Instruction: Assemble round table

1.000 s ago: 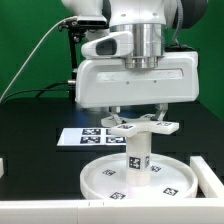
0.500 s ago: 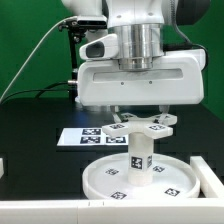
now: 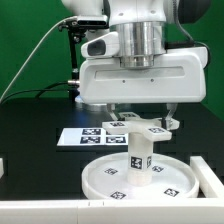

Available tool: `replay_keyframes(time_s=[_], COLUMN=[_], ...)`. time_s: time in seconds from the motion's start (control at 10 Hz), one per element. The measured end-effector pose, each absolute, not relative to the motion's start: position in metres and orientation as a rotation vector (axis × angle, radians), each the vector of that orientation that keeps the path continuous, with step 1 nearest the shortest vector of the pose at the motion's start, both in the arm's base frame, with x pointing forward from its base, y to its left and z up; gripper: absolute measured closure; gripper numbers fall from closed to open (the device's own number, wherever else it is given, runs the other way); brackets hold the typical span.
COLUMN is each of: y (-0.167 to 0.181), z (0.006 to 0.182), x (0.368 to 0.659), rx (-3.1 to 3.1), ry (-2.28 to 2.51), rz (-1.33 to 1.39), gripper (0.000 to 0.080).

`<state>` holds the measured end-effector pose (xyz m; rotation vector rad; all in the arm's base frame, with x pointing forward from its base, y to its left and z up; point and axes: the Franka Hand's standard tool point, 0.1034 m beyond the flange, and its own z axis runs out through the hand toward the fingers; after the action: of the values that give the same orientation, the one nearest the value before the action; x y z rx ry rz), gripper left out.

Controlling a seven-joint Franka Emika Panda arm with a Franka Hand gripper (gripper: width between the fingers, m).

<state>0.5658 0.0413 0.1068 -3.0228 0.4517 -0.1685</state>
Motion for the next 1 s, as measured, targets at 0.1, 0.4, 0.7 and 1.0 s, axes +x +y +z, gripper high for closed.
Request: replay_keyframes(time_s=[0.1,0.4,0.7,1.0], y=[0.04,0.046,0.048,0.045], z=[0.114,0.128,0.133,0.133], x=[0.568,0.567,0.566,0.566], rx=[-3.054,-3.09,-3.01,-2.915], ry=[0.234,-0.355,-1.026,-1.317], rz=[-0.188,-0.217,-0.215,-0.203], gripper=[0.0151,0.015,0.015,0.015])
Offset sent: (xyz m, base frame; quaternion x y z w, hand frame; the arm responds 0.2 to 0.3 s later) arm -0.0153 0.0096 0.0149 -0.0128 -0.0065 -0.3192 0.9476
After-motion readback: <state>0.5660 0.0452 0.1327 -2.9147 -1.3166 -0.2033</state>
